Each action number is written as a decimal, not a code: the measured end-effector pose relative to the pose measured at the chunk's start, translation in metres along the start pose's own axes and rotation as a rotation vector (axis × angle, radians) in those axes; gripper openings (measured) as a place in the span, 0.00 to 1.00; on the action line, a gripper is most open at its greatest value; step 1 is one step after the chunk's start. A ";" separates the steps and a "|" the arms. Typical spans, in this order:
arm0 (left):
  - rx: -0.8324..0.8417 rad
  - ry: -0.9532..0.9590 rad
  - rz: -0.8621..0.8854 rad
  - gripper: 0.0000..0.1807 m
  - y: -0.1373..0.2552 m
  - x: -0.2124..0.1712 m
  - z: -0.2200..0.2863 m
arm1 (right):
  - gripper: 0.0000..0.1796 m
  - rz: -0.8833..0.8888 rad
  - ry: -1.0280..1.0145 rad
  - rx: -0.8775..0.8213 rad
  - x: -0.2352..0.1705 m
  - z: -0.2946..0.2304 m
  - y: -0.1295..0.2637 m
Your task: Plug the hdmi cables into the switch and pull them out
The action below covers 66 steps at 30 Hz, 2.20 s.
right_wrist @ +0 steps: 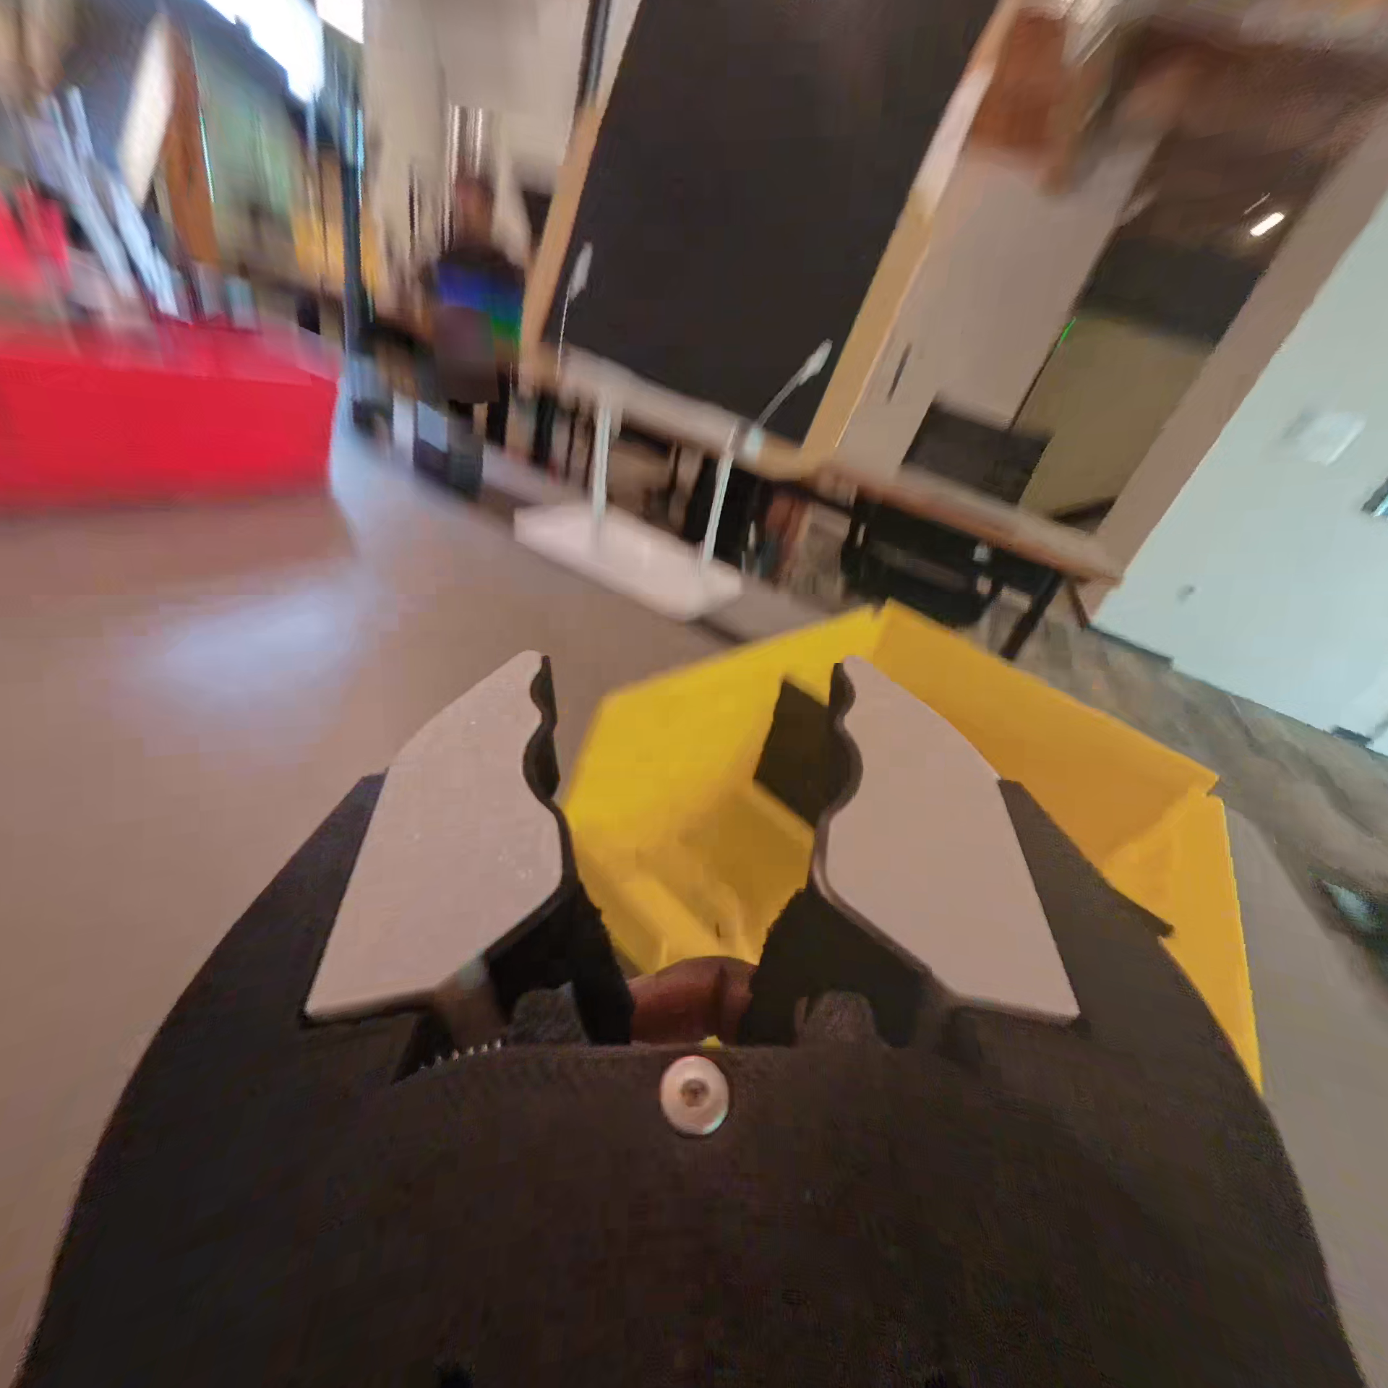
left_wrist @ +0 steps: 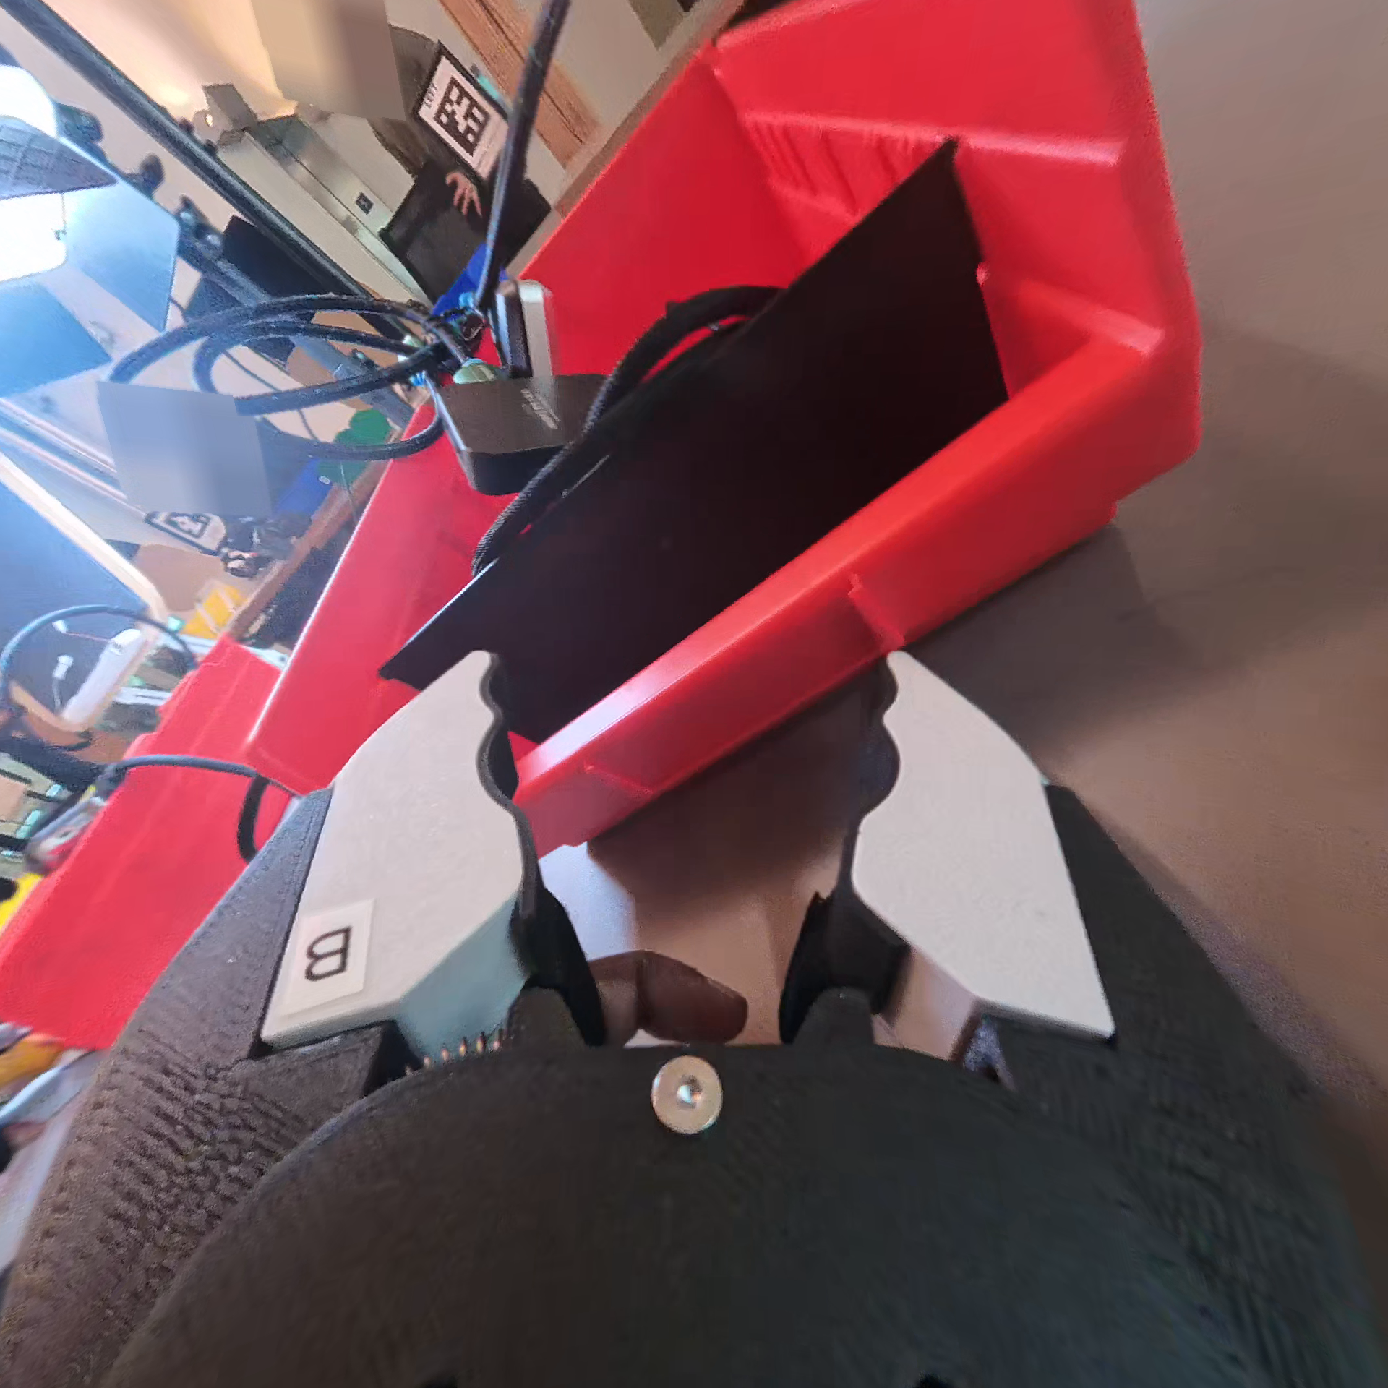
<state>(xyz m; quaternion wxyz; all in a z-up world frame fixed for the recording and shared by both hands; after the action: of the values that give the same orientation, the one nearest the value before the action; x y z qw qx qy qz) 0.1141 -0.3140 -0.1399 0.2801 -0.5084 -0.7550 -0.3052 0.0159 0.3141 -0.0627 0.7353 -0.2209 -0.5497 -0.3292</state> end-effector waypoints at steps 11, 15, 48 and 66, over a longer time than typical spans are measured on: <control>-0.153 0.840 0.085 0.50 0.046 0.000 -0.061 | 0.77 0.644 -0.698 -0.633 -0.012 0.056 0.048; -0.166 1.088 0.258 0.51 0.056 0.023 -0.076 | 0.81 0.594 -0.576 -0.513 0.002 0.041 0.027; -0.468 0.679 -0.383 0.17 -0.110 0.050 -0.083 | 0.68 0.722 -0.607 -0.205 0.021 0.016 0.005; -0.326 0.750 0.375 0.07 -0.054 0.116 -0.113 | 0.63 0.605 -0.505 -0.156 0.021 0.007 -0.005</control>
<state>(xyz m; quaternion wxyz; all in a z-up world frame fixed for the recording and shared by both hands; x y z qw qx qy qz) 0.0388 -0.3450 0.0096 0.5010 -0.5283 -0.4381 -0.5272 0.0114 0.3104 -0.0403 0.6217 -0.5020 -0.5966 -0.0740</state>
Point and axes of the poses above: each gripper's, where its closed fingertips meet, y back along the fingers, x out of its top, z = x × y across the jaws, the point moved 9 cm from there along y, back along the fingers, and after that the axes turned 7 degrees about x, right-handed, at the moved point
